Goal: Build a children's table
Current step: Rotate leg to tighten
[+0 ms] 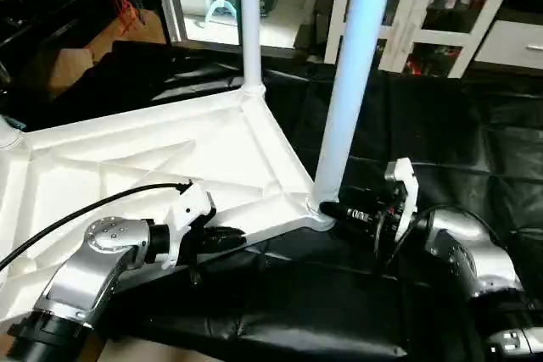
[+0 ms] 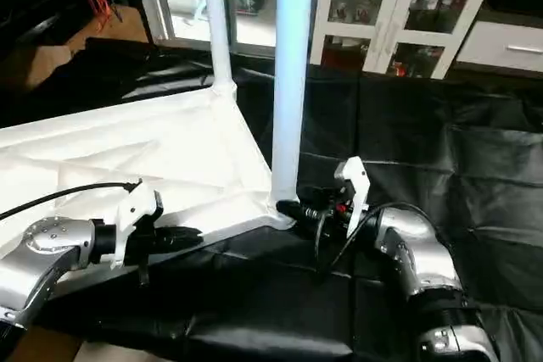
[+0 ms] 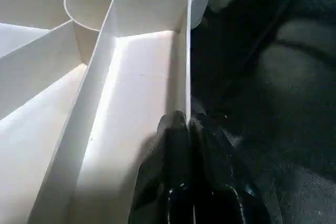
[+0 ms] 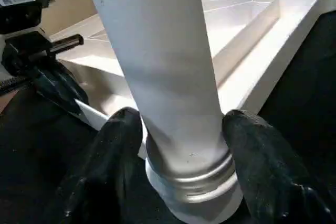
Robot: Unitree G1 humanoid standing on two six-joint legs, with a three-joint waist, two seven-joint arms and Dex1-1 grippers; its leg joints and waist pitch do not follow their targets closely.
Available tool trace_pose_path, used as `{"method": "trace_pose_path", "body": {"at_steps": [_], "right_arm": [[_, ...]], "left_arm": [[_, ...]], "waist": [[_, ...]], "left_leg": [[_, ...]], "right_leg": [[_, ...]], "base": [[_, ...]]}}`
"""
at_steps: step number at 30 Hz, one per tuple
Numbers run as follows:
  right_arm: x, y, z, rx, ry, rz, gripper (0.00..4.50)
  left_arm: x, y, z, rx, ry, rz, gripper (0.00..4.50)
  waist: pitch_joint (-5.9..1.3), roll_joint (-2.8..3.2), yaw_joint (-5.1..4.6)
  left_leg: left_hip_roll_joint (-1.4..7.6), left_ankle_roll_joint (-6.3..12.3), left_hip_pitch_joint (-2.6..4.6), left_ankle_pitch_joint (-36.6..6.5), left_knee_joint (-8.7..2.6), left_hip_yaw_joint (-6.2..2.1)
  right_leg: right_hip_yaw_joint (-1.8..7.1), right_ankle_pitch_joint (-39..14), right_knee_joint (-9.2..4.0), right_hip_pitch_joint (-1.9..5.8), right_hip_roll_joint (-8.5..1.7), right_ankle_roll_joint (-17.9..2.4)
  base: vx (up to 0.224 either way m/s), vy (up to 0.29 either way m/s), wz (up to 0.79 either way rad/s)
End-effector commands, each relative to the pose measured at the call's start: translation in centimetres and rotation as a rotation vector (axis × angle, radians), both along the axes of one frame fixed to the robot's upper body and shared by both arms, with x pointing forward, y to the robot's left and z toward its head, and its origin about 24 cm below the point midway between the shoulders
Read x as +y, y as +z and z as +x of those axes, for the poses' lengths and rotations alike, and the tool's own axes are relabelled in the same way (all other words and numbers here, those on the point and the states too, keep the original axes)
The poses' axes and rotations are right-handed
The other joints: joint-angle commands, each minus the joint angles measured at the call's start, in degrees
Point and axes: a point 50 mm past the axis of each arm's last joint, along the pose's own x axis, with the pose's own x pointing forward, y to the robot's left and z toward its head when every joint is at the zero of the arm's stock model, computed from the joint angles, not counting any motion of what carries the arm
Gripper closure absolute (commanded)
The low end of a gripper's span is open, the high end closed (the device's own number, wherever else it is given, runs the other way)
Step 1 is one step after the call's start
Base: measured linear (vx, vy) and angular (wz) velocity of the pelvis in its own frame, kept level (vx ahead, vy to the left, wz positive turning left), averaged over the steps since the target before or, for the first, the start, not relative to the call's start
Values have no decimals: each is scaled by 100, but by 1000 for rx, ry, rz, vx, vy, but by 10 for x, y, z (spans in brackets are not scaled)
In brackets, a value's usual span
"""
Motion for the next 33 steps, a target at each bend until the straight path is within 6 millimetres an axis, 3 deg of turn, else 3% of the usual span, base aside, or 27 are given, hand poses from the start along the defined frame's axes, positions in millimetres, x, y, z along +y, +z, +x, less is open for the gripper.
{"method": "trace_pose_path", "body": {"at_steps": [1,5,17,20,21,23,26,28,30,31,32,33], "right_arm": [[13,2,-2,-18,73,12,215],[17,6,6,-47,43,24,236],[27,5,8,-48,56,14,248],[29,-7,21,-60,-173,-92,249],[28,-12,24,-44,-258,-119,250],[28,-23,28,26,-448,-122,259],[36,-42,25,157,-626,-117,281],[44,-52,23,225,-715,-115,306],[56,-59,22,310,-809,-87,315],[61,-61,22,333,-832,-81,323],[65,-61,23,327,-836,-85,331],[67,-57,26,299,-827,-71,340]], "left_arm": [[-6,-14,-8,74,-34,8,450],[-9,-14,-9,76,-49,11,450],[-17,-16,-9,73,-58,13,450],[-26,-18,0,17,-5,73,450],[-30,-19,3,3,20,93,450],[-43,-22,10,-9,79,109,450],[-75,-21,23,-17,198,93,450],[-99,-19,29,-15,253,63,450],[-133,-16,26,-1,227,16,450],[-146,-14,23,5,194,-2,450],[-154,-13,19,4,158,-14,450],[-156,-13,16,-4,117,-22,450]], "waist": [[-232,-33,31],[-234,-8,19],[-235,-42,-11],[-209,-40,-44],[-194,-54,-86],[-169,-34,-109],[-148,-39,-111],[-129,-30,-85],[-133,1,-54],[-138,-49,-59],[-139,-55,-51],[-147,-20,-43]], "left_leg": [[210,556,142,-435,-321,-67],[209,529,143,-456,-323,-74],[202,543,132,-457,-310,-77],[214,473,136,-643,-334,-81],[211,349,144,-753,-351,-77],[226,86,171,-1057,-394,-89],[230,-142,191,-1465,-434,-95],[226,-307,264,-1894,-454,-89],[218,-364,254,-2054,-482,-109],[206,-350,229,-2047,-490,-132],[194,-330,223,-2027,-487,-126],[188,-303,225,-2020,-486,-132]], "right_leg": [[89,1024,-296,149,-228,-1716],[87,974,-296,147,-230,-1717],[93,971,-283,153,-235,-1748],[101,638,-319,126,-258,-1743],[109,360,-337,115,-258,-1729],[127,-265,-385,97,-272,-1627],[140,-699,-434,67,-264,-1511],[148,-1049,-491,1,-251,-1379],[160,-1271,-533,-2,-279,-1227],[142,-1271,-535,25,-266,-1125],[144,-1279,-542,21,-267,-1077],[143,-1244,-558,9,-278,-1010]], "base": [[0,0,0],[0,0,0],[0,0,0],[0,0,0],[0,0,0],[0,0,0],[0,0,0],[0,0,0],[0,0,0],[0,0,0],[0,0,0],[0,0,0]]}}
